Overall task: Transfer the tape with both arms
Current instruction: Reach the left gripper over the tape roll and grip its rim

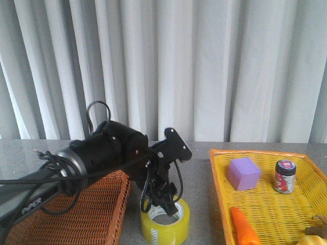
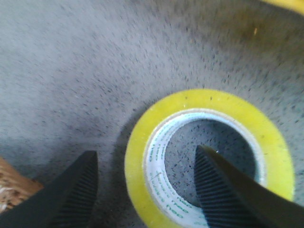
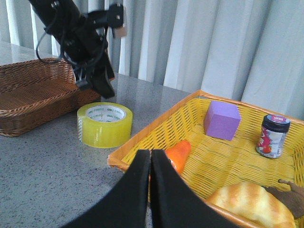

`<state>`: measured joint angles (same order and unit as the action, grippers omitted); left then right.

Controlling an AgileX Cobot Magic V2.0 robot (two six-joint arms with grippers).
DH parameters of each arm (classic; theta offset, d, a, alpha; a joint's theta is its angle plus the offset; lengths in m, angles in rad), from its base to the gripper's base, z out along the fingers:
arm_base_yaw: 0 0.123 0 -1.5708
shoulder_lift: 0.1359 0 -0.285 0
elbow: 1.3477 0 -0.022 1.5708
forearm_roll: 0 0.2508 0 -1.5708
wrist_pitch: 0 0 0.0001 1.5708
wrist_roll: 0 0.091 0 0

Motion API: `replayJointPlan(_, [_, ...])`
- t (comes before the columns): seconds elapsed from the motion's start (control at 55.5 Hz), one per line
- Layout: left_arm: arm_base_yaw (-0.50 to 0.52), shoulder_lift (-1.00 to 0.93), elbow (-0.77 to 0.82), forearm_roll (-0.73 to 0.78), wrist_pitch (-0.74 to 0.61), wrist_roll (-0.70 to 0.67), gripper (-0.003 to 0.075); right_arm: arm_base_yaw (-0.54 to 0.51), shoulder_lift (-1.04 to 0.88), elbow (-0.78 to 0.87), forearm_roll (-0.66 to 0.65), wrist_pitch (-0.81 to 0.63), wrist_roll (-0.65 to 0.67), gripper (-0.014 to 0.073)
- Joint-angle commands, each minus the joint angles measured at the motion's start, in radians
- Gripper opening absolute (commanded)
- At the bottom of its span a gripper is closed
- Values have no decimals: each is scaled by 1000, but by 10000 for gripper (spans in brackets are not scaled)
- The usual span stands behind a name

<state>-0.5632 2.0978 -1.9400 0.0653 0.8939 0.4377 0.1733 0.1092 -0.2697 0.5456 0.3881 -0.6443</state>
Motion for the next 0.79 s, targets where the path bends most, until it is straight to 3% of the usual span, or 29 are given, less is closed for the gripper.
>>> replayJointPlan(0.0, [-6,-35,-32,38,-45,0,440,-8,11,-25,13,-61,0,-7])
replayJointPlan(0.324, [1,8,-45,94,-94,-26,430,-8,11,-25,13,-61,0,-7])
replayJointPlan(0.775, [65,57,-44,-3,-66,-35,390,-8,11,-25,13,-62,0,-7])
